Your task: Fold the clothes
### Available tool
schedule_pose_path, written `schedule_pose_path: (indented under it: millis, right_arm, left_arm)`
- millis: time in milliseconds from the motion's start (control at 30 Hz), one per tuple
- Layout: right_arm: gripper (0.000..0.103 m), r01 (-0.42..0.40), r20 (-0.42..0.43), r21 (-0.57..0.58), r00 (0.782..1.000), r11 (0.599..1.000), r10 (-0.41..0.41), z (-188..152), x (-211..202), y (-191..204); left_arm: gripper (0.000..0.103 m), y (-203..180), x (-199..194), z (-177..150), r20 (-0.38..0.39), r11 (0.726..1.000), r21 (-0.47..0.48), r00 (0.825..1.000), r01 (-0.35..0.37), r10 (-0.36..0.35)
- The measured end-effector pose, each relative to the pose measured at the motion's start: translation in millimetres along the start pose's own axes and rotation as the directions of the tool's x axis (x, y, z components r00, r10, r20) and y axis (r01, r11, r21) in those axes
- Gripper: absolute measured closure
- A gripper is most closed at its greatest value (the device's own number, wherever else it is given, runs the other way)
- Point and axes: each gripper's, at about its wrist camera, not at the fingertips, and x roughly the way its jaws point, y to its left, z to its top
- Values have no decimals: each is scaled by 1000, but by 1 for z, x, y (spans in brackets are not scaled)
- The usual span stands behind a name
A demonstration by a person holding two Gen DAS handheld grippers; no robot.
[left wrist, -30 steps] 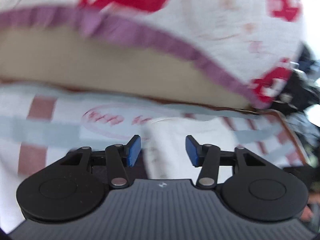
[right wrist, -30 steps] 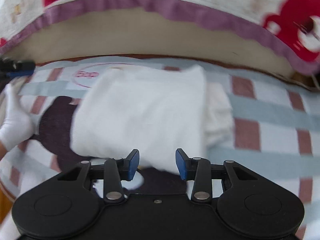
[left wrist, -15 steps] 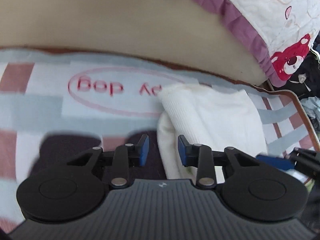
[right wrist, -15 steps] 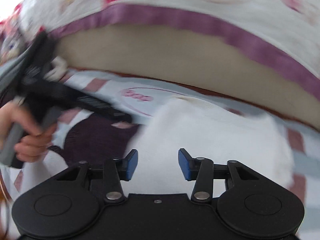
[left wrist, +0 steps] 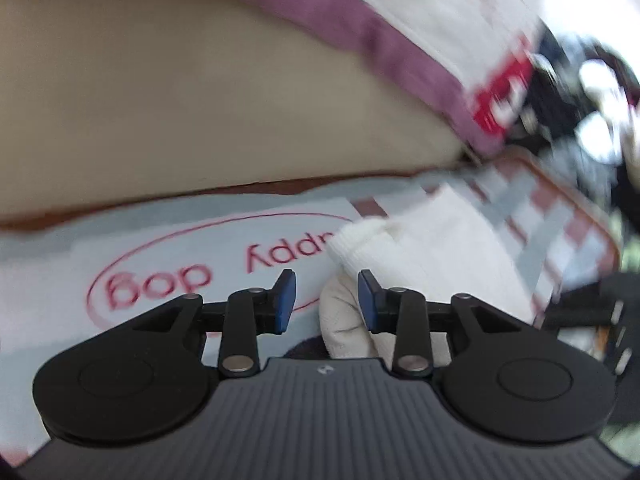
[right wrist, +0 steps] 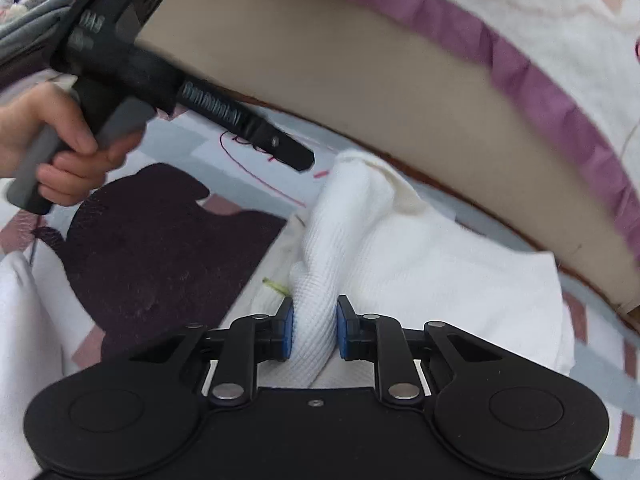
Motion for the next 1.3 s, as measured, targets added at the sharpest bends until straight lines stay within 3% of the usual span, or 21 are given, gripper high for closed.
schedule_pose_path:
  millis: [100,200,333,400,500,567,633,700,767,800,833,900,1000,1067,1100,1133,1233,1300]
  right_arm:
    - [80,-81,19,106,997,991,79,-2,0,-20]
    - [80,-125,33,97,992,987,122,-6,7,-23]
    - [80,-176,20,81,984,981,175,-4,16,-24]
    - [80,-209,9,89,978,974,209,-2,17,-27]
    - [80,-258,-6,102,966,961,260,0,22,-33]
    - [80,-276,-6,121,960,953,279,0,23,-37]
    - [79,-285,1,134,958,949,287,-2,24,-39]
    - [79,-290,1,128,956,949,292,-3,25,-40]
    - [79,-295,-10,126,954,947,298,-2,24,-42]
    - [79,-295,-17,127,954,947,299,0,24,-43]
    - [79,-292,-23,116,955,949,296,1,22,-40]
    - [78,-283,-30,83,958,956,286,4,18,-33]
    - [78,-272,-36,20,961,962,273,8,16,-18]
    - [78,-254,-41,-19,967,967,253,9,15,-8]
    - [78,-244,-45,-32,969,969,243,9,17,-6]
    - [78,-242,-48,-28,969,970,240,9,20,-6]
    - [77,-252,-52,22,966,967,253,10,27,-12]
    - [77,-251,-55,28,966,968,252,10,28,-12]
  left_arm:
    - [69,-10,14,-4,39,999,42,999,-4,3]
    - [69,-14,22,-6,89,1000,10,996,-5,4]
    - [70,-17,43,5,50,999,32,999,3,-5]
    - [79,-17,54,12,34,999,36,999,3,-4]
    - [102,-12,69,24,14,1000,28,1000,9,-10]
    - [102,-9,76,31,0,1000,3,1000,8,-8]
    - [102,3,80,35,-12,995,-96,999,29,-30]
    - [102,24,79,37,10,958,-264,993,116,-117]
    - [102,52,75,33,21,878,-443,981,180,-191]
    - [102,66,72,31,29,825,-527,974,206,-225]
    - [102,71,66,31,24,825,-528,975,201,-223]
    - [102,72,50,33,5,867,-468,982,170,-190]
    - [102,50,30,37,-36,955,-287,996,74,-88]
    - [101,29,15,39,13,990,-137,1000,-21,23]
    - [100,24,10,39,41,995,-101,999,-4,8]
    - [93,21,7,39,67,996,-79,997,39,-34]
    - [46,11,2,38,117,988,-17,982,153,-150]
    - [41,1,11,38,104,984,21,978,179,-180]
